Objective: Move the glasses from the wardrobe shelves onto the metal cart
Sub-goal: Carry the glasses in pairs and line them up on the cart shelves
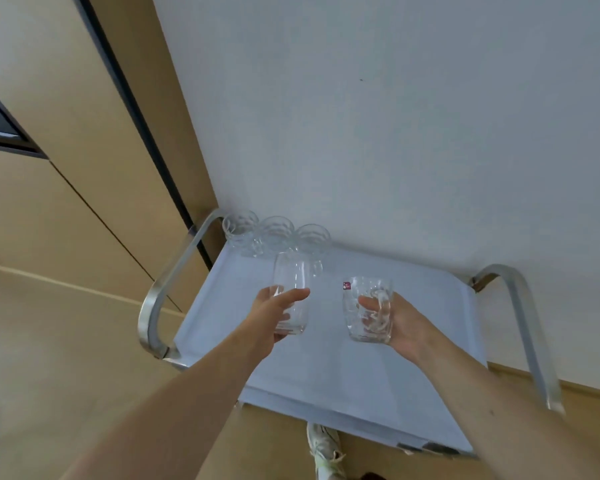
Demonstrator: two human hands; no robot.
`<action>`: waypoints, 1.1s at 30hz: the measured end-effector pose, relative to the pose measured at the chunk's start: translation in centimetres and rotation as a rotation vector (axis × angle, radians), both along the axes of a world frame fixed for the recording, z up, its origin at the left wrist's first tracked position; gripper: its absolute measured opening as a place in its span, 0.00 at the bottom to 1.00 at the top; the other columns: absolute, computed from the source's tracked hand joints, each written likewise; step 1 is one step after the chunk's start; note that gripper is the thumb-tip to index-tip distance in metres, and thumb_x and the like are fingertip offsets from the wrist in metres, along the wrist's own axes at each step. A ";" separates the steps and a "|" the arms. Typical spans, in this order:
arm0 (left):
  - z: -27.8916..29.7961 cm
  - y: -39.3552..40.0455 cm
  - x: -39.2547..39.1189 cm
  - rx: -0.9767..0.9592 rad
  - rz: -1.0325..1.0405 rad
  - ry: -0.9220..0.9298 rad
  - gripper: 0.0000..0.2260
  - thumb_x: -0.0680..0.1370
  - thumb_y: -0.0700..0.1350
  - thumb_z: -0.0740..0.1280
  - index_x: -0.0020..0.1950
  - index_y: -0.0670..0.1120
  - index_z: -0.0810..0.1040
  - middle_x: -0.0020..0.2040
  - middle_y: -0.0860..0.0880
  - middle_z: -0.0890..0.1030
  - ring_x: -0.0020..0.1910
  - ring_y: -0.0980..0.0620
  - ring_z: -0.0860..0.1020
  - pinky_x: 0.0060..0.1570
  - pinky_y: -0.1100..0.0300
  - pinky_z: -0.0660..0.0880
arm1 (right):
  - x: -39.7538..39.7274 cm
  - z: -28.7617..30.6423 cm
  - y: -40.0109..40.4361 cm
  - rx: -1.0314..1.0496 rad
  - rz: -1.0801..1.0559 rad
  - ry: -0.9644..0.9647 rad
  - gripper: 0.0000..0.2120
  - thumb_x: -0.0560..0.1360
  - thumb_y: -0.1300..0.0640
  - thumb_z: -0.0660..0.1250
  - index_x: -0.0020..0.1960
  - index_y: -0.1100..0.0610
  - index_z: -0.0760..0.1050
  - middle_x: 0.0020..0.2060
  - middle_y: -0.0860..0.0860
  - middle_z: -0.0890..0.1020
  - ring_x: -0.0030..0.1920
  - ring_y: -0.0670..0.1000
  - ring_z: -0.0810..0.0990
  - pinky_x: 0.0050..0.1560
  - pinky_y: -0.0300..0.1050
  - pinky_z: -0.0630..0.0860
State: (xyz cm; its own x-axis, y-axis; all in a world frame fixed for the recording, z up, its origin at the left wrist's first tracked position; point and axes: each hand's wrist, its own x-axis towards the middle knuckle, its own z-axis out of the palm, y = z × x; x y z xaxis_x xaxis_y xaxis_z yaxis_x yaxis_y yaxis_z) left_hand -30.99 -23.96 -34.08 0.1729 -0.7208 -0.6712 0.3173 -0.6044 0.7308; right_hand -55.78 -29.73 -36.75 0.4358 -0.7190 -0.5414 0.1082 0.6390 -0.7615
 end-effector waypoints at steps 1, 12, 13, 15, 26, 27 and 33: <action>0.1 -0.6 0.0 0.004 0.001 -0.026 0.37 0.59 0.55 0.82 0.65 0.53 0.72 0.59 0.47 0.79 0.56 0.47 0.78 0.48 0.54 0.75 | 0.1 -0.4 -1.1 -0.029 0.000 0.025 0.24 0.60 0.53 0.84 0.53 0.55 0.82 0.46 0.55 0.81 0.42 0.54 0.82 0.48 0.51 0.78; -3.8 -7.5 -1.3 0.069 -0.046 -0.425 0.36 0.63 0.46 0.85 0.64 0.51 0.68 0.59 0.49 0.75 0.57 0.48 0.78 0.54 0.51 0.75 | 0.0 -6.1 -9.7 -0.233 -0.142 0.411 0.46 0.53 0.62 0.88 0.65 0.47 0.70 0.57 0.46 0.77 0.56 0.50 0.79 0.53 0.45 0.80; -4.1 -7.7 -1.3 0.074 -0.037 -0.443 0.36 0.64 0.45 0.84 0.64 0.51 0.68 0.59 0.50 0.76 0.58 0.49 0.77 0.53 0.53 0.73 | 0.0 -6.5 -10.3 -0.262 -0.119 0.432 0.49 0.51 0.59 0.88 0.65 0.44 0.69 0.57 0.44 0.77 0.57 0.49 0.79 0.57 0.48 0.80; -4.7 -7.9 -1.3 0.076 -0.002 -0.460 0.35 0.65 0.44 0.84 0.65 0.52 0.68 0.60 0.51 0.76 0.60 0.50 0.76 0.54 0.54 0.72 | 0.2 -7.4 -11.3 -0.333 -0.077 0.458 0.53 0.46 0.51 0.89 0.67 0.42 0.68 0.59 0.43 0.77 0.58 0.48 0.79 0.61 0.50 0.78; -6.4 -8.3 -2.0 0.051 0.003 -0.675 0.34 0.64 0.49 0.84 0.63 0.56 0.68 0.59 0.61 0.76 0.58 0.58 0.76 0.57 0.57 0.75 | 1.8 -9.6 -14.8 -0.480 -0.027 0.514 0.57 0.44 0.50 0.89 0.69 0.41 0.68 0.64 0.47 0.75 0.63 0.49 0.77 0.61 0.57 0.79; -6.6 -8.3 -2.1 0.042 -0.010 -0.716 0.34 0.64 0.50 0.84 0.62 0.56 0.68 0.59 0.61 0.76 0.58 0.58 0.76 0.57 0.57 0.75 | 1.8 -9.6 -15.0 -0.476 -0.044 0.511 0.55 0.47 0.54 0.89 0.68 0.41 0.69 0.63 0.46 0.76 0.62 0.48 0.78 0.60 0.56 0.80; -7.2 -8.3 -2.2 0.020 -0.065 -0.811 0.34 0.64 0.50 0.83 0.63 0.57 0.67 0.61 0.60 0.77 0.60 0.55 0.76 0.57 0.59 0.74 | 1.2 -10.0 -15.9 -0.494 -0.028 0.496 0.53 0.51 0.66 0.87 0.71 0.44 0.70 0.60 0.43 0.80 0.58 0.44 0.81 0.48 0.33 0.80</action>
State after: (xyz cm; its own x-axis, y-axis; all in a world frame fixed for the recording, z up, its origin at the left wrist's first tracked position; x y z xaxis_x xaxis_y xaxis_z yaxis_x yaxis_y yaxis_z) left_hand -33.16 -32.29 -41.26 0.5690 -0.7354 -0.3680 -0.3424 -0.6188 0.7070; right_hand -54.55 -45.61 -46.79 0.2000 -0.9394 -0.2783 -0.3159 0.2070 -0.9259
